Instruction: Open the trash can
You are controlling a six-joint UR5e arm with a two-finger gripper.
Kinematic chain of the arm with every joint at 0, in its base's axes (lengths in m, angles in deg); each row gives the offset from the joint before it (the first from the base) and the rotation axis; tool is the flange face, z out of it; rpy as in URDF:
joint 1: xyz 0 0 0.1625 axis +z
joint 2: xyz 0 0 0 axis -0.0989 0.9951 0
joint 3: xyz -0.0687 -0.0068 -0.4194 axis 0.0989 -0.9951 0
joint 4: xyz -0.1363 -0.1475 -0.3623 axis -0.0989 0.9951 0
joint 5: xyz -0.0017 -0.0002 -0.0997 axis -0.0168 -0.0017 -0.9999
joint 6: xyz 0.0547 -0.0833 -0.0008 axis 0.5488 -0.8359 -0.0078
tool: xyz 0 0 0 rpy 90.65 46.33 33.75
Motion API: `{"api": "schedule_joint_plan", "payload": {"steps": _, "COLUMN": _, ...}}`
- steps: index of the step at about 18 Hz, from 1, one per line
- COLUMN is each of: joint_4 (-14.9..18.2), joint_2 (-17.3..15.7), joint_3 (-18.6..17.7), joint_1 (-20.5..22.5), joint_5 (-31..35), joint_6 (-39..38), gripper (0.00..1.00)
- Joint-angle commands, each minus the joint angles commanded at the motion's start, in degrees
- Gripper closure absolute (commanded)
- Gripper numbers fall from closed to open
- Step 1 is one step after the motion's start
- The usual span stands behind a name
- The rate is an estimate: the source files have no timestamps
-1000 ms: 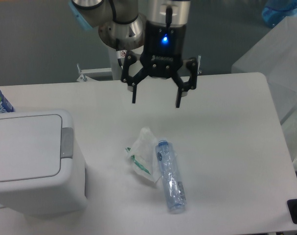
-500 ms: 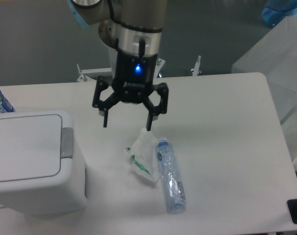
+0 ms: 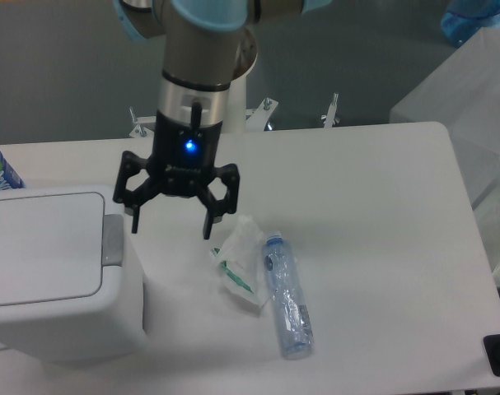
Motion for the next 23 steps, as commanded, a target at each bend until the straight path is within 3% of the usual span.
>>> {"api": "schedule_joint_plan", "payload": {"steps": 2, "joint_4": -1.49, "joint_2": 0.09, "joint_3": 0.00, "joint_1": 0.00, "joint_5": -0.09, "joint_6": -1.31, "gripper": 0.00}}
{"api": "schedule_joint_plan", "payload": {"steps": 23, "joint_4": -2.03, "joint_2": 0.53, "joint_3": -2.28, "joint_1": -0.88, "joint_5": 0.35, "joint_6": -1.41, "gripper": 0.00}}
